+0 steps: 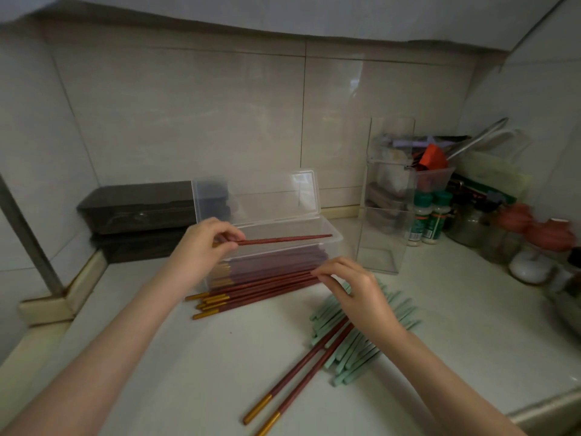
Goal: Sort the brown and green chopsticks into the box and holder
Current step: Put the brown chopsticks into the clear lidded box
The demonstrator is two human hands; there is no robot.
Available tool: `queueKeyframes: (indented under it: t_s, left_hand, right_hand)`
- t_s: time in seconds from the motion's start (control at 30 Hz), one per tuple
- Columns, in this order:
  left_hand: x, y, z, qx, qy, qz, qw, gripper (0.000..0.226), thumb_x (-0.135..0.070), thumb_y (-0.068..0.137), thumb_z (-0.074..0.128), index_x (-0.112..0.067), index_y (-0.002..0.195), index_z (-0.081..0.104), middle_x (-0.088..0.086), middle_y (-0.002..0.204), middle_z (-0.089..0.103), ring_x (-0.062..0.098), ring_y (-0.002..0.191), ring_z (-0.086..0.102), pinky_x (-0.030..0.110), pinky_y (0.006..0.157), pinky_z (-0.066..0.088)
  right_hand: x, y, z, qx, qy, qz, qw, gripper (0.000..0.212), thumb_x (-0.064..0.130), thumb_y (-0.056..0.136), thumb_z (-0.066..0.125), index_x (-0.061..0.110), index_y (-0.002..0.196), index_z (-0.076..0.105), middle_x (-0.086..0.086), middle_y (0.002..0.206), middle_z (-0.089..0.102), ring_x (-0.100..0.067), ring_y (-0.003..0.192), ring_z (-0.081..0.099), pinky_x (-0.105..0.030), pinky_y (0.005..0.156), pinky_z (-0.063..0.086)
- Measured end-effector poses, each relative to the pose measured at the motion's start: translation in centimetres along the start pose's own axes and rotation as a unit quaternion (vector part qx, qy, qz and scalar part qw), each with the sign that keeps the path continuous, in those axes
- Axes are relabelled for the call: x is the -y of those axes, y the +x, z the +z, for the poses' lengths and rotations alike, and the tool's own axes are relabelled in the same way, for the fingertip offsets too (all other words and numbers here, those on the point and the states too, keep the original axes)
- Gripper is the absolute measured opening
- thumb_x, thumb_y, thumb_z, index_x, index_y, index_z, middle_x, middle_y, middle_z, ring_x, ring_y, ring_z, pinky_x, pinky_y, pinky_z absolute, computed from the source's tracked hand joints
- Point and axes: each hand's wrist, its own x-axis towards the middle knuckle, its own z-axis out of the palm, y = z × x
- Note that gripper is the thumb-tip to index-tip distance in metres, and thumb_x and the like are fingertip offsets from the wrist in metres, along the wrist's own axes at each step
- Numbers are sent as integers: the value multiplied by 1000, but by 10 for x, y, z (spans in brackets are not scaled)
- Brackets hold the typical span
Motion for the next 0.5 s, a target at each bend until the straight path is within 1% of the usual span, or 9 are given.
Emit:
queueKeyframes:
  t_s: [0.07,0.17,0.23,0.33,0.4,0.43,0.5]
  left_hand:
    - [3,14,2,34,6,-29,999,17,-5,80,66,-18,89,70,-1,86,61,13,83,59,19,76,43]
    - [13,26,10,85,11,-69,994,18,-4,81,66,-22,84,68,-5,81,62,13,82,60,30,85,48]
    - [19,32,14,111,11,-85,990,18,-6,81,66,-24,82,67,-6,82,64,13,85,61,31,87,48]
    - [22,35,16,118,10,-87,989,11,-14,84,64,-25,86,67,-8,86,64,11,89,60,30,89,45]
    - [22,33,17,104,7,-81,991,11,-17,86,61,-23,92,68,-8,90,64,9,90,59,29,88,44]
    - [21,29,17,78,0,-72,994,12,-16,87,60,-21,95,69,-7,92,65,9,90,59,26,87,43]
    - [18,16,21,-12,-32,-35,999,15,-12,87,60,-19,95,70,-4,95,66,8,90,59,23,86,43]
  right_hand:
    - [-1,-1,0,7,4,3,1000,12,14,89,60,18,96,70,8,92,64,-7,92,59,-30,82,49]
    - [-1,-1,1,30,-2,1,1000,12,16,89,60,18,96,70,9,93,65,-6,92,59,-28,83,48]
    - [-4,-2,1,45,-9,-2,999,12,17,89,60,18,96,70,8,94,66,-6,93,58,-26,83,47]
    - [-8,-5,2,62,-13,2,998,12,15,88,61,18,96,70,8,93,66,-5,92,58,-23,84,45]
    - [-9,-5,4,72,-16,10,997,12,14,88,62,18,96,71,6,94,67,-8,92,58,-24,84,45]
    - [-9,-3,6,81,-20,15,996,13,14,88,62,17,96,71,5,94,67,-10,92,59,-24,84,45]
    - [-10,1,11,106,-35,25,993,15,12,88,62,16,99,71,3,97,67,-14,95,59,-23,86,44]
